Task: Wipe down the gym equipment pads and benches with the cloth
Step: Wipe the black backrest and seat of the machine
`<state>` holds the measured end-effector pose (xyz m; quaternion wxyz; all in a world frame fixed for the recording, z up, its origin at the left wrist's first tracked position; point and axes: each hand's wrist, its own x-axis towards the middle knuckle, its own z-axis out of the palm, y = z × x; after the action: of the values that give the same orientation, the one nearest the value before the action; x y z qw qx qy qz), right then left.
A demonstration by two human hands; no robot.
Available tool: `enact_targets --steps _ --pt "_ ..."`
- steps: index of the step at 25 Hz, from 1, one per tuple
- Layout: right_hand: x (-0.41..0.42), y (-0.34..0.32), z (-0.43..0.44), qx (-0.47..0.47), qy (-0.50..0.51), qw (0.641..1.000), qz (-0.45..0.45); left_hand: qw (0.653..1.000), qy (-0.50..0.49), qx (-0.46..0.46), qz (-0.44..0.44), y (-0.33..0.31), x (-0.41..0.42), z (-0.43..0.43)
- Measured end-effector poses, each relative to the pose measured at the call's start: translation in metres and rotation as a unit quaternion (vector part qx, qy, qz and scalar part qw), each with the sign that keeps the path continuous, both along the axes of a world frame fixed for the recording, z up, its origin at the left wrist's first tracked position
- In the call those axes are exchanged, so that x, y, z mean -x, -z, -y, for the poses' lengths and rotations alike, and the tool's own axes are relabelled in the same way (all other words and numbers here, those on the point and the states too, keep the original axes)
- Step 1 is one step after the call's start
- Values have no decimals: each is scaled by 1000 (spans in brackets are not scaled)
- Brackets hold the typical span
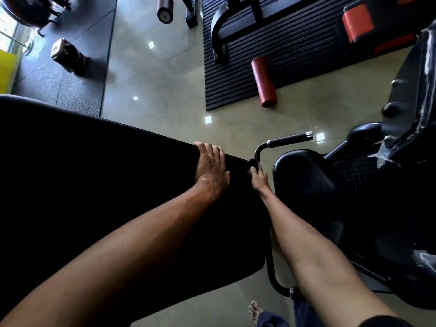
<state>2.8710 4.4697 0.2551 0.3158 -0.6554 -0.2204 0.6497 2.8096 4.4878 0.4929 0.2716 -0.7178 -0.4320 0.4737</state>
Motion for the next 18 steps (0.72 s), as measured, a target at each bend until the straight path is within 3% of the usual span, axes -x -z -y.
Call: enact_targets --steps 5,8,12,16,18 --pt "15 -71 -12 -186 0 983 -10 1000 -6 8 0 5 -1 -1" --pt "17 -68 34 -217 13 976 7 1000 8 4 -7 9 -1 -1" --pt "13 -16 27 -113 -6 993 46 1000 3 2 0 13 1 -2" --pt "-11 24 -32 15 -51 999 7 1000 11 1 -1 14 2 -2" --pt "-13 17 -44 21 -71 997 9 1000 10 2 -4 15 2 0"
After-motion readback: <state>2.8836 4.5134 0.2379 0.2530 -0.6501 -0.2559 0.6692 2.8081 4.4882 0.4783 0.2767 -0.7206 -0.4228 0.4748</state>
